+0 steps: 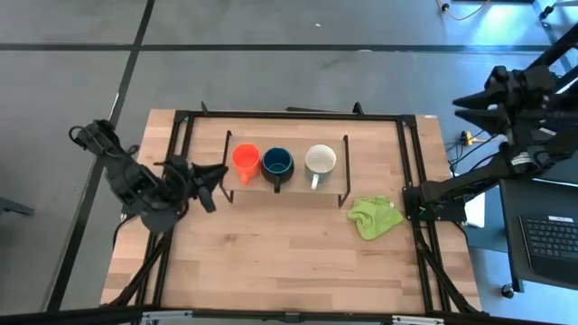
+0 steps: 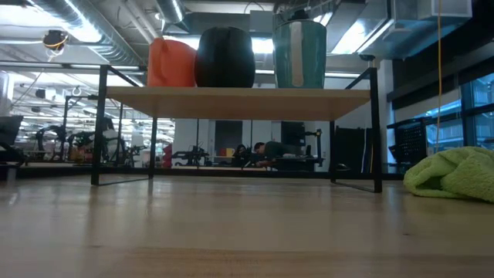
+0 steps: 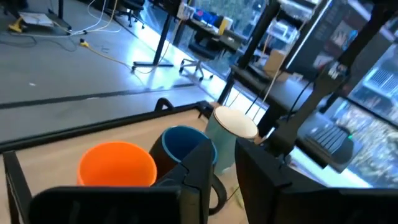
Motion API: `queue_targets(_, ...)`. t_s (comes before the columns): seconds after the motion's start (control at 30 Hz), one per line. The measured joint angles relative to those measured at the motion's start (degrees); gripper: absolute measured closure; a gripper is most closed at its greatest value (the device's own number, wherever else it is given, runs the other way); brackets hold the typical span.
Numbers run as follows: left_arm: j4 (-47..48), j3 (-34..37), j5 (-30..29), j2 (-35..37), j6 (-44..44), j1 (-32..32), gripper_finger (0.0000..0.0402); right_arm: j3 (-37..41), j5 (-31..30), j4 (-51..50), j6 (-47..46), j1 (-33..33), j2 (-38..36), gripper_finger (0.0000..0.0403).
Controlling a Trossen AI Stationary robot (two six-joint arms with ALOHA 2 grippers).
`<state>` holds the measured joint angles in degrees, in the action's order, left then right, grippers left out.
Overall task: Stack small to large cups/mugs on shelf
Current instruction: Put the orange mug on the shelf
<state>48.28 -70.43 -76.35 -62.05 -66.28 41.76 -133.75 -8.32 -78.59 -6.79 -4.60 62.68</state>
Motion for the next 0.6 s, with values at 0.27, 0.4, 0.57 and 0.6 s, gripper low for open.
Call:
queue_targets(0.27,-4.3,0.3,8.2,8.9,15.6,-7.3,0.0368,6.1,-0.3,0.8,-1.9,0.0,3.1,0.0279)
queue_targets(0.4,-3.2,-2.2,20.1,10.2,22.4,-16.3,0.0389,11.5,-0.7,5.7,0.0,0.0,4.9,0.0279)
queue_targets(0.57,8.4,-5.7,34.7,7.4,24.4,-28.1,0.04,14.4,-0.6,7.9,-0.5,0.4,5.6,0.0279)
queue_targets(0.6,11.0,-6.3,38.1,6.6,24.5,-30.3,0.0401,14.7,-0.6,8.1,-0.8,0.5,5.7,0.0279)
